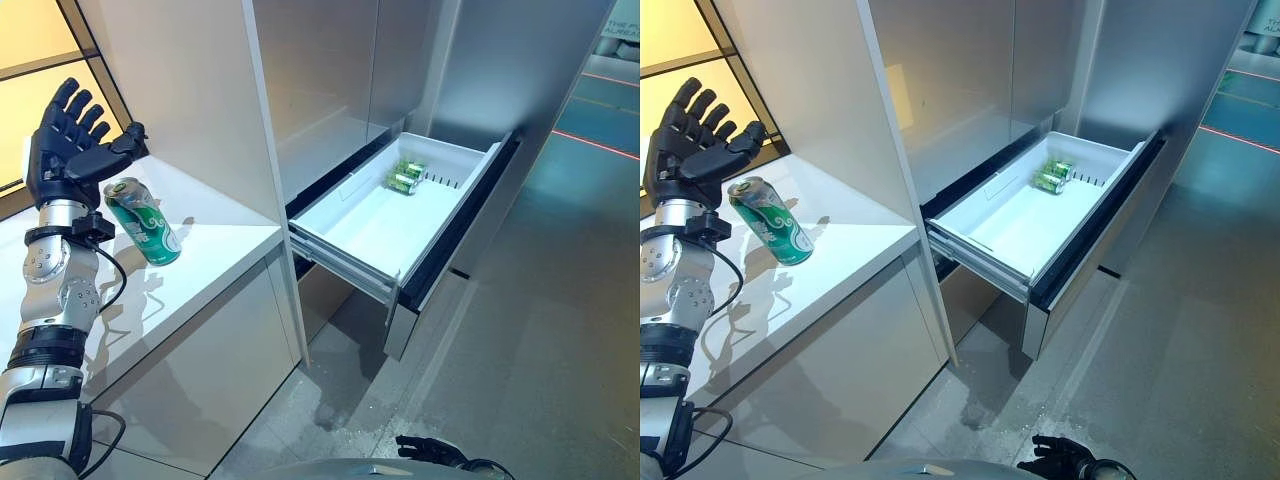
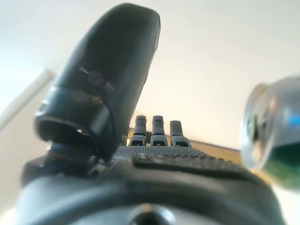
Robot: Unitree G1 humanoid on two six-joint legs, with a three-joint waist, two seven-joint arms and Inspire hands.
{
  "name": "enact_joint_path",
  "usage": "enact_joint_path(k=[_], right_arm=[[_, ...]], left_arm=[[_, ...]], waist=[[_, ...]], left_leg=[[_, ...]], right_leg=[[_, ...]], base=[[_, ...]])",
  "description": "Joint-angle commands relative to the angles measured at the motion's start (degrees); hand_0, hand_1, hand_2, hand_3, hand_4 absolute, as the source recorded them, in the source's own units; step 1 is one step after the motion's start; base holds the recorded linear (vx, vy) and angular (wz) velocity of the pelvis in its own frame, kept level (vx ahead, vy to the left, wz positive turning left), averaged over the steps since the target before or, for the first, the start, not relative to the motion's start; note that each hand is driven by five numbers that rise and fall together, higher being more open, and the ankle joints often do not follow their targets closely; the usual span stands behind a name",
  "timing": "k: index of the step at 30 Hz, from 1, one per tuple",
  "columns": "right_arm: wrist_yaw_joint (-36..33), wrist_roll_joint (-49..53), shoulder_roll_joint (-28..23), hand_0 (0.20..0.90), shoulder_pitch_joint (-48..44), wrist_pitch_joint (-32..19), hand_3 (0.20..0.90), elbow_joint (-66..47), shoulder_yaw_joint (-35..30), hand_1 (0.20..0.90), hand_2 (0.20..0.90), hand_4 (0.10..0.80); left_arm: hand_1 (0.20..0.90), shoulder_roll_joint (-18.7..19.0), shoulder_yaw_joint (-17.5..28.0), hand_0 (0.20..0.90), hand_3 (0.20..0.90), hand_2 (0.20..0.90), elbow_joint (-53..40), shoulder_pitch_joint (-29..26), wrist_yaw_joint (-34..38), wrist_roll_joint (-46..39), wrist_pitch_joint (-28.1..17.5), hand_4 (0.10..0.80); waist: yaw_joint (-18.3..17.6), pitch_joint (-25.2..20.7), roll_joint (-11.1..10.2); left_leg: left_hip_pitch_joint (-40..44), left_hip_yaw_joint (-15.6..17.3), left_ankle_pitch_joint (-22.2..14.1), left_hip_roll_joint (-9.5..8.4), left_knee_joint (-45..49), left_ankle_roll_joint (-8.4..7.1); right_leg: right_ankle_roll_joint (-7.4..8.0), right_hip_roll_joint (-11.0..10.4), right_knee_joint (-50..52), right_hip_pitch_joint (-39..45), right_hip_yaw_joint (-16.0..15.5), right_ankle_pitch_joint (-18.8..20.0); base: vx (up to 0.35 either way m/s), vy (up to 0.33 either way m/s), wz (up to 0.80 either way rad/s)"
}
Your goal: Put drinks into fridge and close the fridge
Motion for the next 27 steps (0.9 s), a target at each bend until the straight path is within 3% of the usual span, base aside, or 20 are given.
enact_joint_path(k=[1,11,27], right_arm=[[1.6,-1.8,-3.2,0.9,0.0,-0.3,0.9,3.0,2.3,0.9,0.9,0.8],[1.5,-1.2,-3.2,0.9,0.3,-0.2,0.9,2.7,2.2,0.9,0.9,0.8],[1.3,-1.1,-3.1,0.9,0.0,0.2,0.9,2.2,2.1,0.9,0.9,0.8]], left_arm=[[0.9,5.6,1.2,0.9,0.9,0.9,1.2,-10.5,-0.7,3.0,-2.6,0.8],[0.9,7.5,0.9,0.9,0.9,0.9,6.2,-8.2,5.1,14.2,-3.1,0.8],[0.9,5.7,1.4,0.9,0.9,0.9,1.6,-6.2,6.7,13.1,-2.6,0.8]], waist=[[-0.5,-1.1,2.7],[-0.4,-0.8,2.7],[0.1,-0.5,2.4]], left_leg=[[2.5,0.5,-8.9,-2.57,1.0,2.27],[2.3,0.4,-8.7,-2.67,1.1,2.31],[2.2,0.2,-8.5,-2.58,0.8,2.15]], right_leg=[[3.84,-0.5,6.1,-2.2,-0.7,-5.7],[3.9,-0.6,5.9,-2.3,-0.8,-5.5],[3.91,-0.6,6.0,-2.3,-1.3,-5.6]], base=[[0.0,0.0,0.0],[0.0,0.0,0.0],[0.0,0.0,0.0]])
